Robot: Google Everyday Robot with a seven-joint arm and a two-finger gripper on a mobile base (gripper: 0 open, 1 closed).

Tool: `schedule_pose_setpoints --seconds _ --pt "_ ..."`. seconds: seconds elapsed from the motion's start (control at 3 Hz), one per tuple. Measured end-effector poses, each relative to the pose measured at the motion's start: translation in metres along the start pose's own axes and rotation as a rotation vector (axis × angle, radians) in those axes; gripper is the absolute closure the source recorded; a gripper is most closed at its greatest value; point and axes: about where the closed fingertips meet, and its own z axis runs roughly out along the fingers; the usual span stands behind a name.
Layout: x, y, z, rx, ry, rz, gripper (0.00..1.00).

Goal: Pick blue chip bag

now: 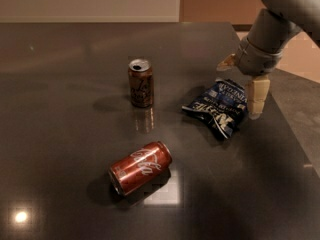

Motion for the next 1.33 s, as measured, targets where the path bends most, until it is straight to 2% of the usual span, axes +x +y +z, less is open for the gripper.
schedule_pose_setpoints --seconds 0.33,1.33 --pt "0.002 0.001 0.004 -0.014 0.002 -0.003 0.18" --pt "-0.003 0.01 -0.015 -0.003 -0.014 -0.007 0.88"
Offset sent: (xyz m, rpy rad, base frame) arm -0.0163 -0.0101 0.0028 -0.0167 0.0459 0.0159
